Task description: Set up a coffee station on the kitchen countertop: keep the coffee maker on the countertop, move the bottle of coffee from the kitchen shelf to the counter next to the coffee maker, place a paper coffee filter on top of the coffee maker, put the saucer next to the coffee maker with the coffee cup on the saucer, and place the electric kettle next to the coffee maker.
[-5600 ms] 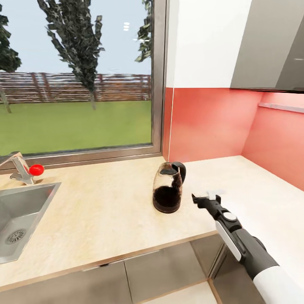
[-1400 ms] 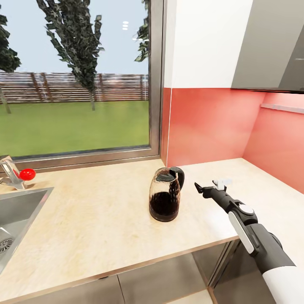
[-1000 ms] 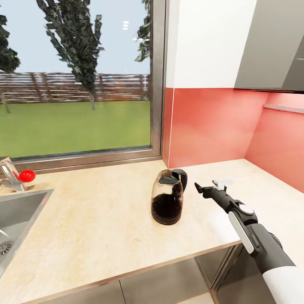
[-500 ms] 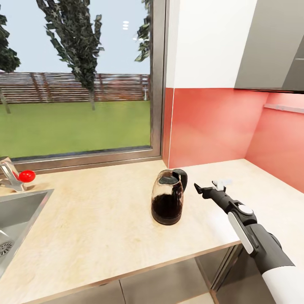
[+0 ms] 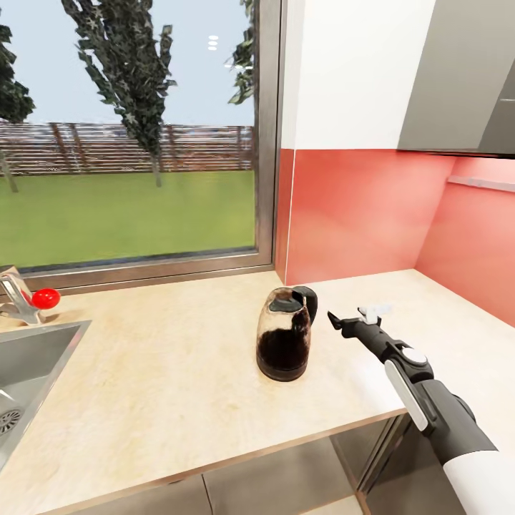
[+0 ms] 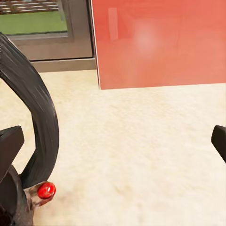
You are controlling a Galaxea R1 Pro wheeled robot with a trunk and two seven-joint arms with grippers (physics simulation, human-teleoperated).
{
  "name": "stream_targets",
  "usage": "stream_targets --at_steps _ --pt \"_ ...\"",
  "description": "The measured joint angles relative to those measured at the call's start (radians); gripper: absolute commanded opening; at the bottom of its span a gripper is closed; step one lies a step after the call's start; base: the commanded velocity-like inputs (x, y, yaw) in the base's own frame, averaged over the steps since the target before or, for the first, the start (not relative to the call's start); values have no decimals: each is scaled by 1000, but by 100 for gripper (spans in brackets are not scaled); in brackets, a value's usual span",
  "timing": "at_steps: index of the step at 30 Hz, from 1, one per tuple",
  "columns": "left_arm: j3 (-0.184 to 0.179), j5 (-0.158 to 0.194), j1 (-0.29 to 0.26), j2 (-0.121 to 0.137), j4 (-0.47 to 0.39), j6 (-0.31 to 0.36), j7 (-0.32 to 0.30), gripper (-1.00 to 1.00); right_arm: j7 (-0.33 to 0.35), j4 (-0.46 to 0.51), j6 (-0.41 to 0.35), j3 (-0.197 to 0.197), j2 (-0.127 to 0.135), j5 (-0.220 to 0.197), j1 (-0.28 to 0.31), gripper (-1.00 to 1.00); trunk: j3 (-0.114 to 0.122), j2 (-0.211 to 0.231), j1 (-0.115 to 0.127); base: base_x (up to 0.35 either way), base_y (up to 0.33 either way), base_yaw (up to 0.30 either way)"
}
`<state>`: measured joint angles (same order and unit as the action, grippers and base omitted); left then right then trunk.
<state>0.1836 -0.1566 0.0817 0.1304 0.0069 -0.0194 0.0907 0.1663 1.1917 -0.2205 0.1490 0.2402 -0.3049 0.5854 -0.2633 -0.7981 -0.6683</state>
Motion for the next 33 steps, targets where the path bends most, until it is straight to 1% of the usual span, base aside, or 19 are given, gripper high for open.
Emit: stream_targets --at_steps 4,8,18,33 --pt "0 0 0 0 0 0 0 100 0 0 0 0 0 0 0 100 0 0 0 183 0 0" --pt "0 0 0 -1 0 0 0 100 0 -3 0 0 0 0 0 100 0 0 0 62 0 0" --pt "0 0 0 0 0 0 0 100 1 -24 1 0 0 0 0 100 0 0 0 9 4 0" --pt "2 2 0 0 0 -1 0 100 1 -26 2 1 0 -1 0 100 0 0 0 0 61 0"
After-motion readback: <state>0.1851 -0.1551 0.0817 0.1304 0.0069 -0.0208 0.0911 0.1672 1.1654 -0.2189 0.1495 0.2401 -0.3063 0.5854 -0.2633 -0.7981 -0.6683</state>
